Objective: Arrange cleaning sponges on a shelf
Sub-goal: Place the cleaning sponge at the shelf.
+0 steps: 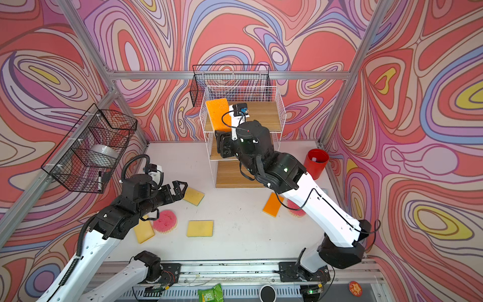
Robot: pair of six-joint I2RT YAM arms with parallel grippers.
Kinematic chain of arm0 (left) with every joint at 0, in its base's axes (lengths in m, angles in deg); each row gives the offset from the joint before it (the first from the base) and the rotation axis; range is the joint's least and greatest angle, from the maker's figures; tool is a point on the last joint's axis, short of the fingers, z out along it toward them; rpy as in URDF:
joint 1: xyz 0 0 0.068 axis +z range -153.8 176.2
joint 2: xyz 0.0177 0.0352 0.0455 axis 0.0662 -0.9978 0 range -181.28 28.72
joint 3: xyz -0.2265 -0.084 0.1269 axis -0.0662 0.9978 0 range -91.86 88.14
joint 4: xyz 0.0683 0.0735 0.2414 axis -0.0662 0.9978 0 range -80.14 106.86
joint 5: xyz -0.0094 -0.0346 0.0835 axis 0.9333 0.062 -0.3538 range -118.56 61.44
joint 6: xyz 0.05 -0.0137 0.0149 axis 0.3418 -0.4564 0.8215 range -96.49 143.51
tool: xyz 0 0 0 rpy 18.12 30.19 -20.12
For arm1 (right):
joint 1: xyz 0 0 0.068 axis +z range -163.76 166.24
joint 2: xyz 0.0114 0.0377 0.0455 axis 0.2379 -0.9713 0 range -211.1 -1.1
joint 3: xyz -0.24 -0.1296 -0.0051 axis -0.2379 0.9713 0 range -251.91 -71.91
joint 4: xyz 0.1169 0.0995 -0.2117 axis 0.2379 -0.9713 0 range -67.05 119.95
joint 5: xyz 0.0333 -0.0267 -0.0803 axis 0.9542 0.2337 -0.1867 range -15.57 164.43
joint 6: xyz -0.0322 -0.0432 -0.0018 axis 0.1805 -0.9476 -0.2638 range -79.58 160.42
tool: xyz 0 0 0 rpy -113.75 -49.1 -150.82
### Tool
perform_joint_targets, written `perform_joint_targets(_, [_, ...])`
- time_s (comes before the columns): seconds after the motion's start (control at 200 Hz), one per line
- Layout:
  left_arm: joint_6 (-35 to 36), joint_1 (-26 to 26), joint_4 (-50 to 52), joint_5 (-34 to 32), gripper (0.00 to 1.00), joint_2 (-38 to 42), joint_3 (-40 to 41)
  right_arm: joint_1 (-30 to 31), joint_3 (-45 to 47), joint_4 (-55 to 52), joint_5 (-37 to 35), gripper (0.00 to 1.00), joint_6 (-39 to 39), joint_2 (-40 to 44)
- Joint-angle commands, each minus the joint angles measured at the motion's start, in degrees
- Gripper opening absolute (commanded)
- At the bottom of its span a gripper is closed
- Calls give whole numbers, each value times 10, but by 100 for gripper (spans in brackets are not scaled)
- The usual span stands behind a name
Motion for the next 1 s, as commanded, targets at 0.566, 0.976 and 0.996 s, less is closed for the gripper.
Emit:
perform_joint_targets(0.566, [-10, -15, -51, 11, 100, 21, 44, -115, -169, -59, 123, 62, 72, -153])
perform_joint_targets(0.976, [-8, -15, -69, 12, 100, 11, 60, -115, -169, -52, 133, 69, 73, -175])
perform_joint_targets(0.996, [-7, -15, -70, 11, 100, 11, 59, -115, -168, -52, 134, 70, 73, -175])
